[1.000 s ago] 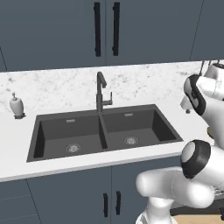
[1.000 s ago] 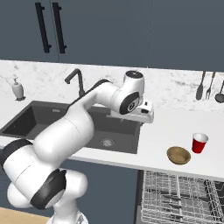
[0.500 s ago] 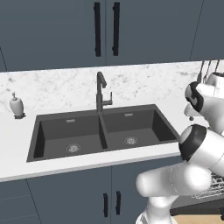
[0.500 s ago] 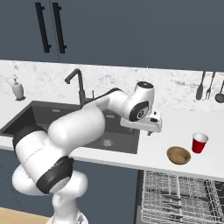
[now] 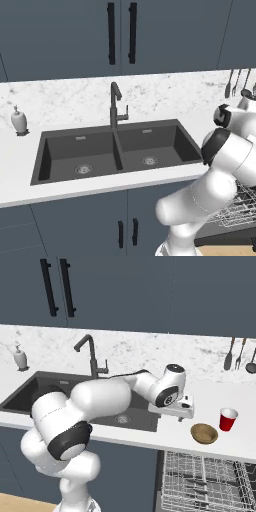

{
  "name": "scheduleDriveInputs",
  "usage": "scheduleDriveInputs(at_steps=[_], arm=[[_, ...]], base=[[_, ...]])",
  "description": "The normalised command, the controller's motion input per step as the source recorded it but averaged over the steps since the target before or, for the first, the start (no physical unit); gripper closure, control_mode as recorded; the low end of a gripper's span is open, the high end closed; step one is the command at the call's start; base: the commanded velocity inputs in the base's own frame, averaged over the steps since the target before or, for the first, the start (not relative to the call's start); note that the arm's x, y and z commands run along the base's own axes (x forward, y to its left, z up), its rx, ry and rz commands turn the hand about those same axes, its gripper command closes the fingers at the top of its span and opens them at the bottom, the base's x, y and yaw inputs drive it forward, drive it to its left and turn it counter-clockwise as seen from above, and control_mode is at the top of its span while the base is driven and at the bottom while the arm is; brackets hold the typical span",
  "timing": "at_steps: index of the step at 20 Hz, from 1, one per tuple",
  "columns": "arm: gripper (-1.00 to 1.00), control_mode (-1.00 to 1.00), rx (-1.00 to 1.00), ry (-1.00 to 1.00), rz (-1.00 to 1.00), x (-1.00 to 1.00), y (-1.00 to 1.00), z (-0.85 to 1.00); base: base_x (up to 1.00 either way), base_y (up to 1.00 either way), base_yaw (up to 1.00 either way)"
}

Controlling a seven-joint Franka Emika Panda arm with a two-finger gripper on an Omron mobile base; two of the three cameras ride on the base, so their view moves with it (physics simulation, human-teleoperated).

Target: Pick up the cup and bowl from the counter, place them in the dishwasher, and close the dishwasher door.

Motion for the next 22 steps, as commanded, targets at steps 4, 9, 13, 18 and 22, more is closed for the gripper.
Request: scheduleDriveInputs(at_steps=[4,9,13,18,22], arm=[[-1.0,-1.0,0.0,0.0,0.0,0.39,-0.54,0.0],[-1.0,-1.0,0.0,0.02,0.0,0.38,-0.59,0.0],[-1.0,-1.0,0.0,0.06,0.0,0.11,-0.58,-0.21],[-1.0,-1.0,0.0,0.06,0.0,0.0,-0.23,-0.21],[-1.0,-1.0,0.0,0.0,0.0,0.0,0.0,-0.18]], base=[[0.0,0.0,0.0],[0.0,0.0,0.0],[0.0,0.0,0.0],[0.0,0.0,0.0],[0.0,0.0,0.0]])
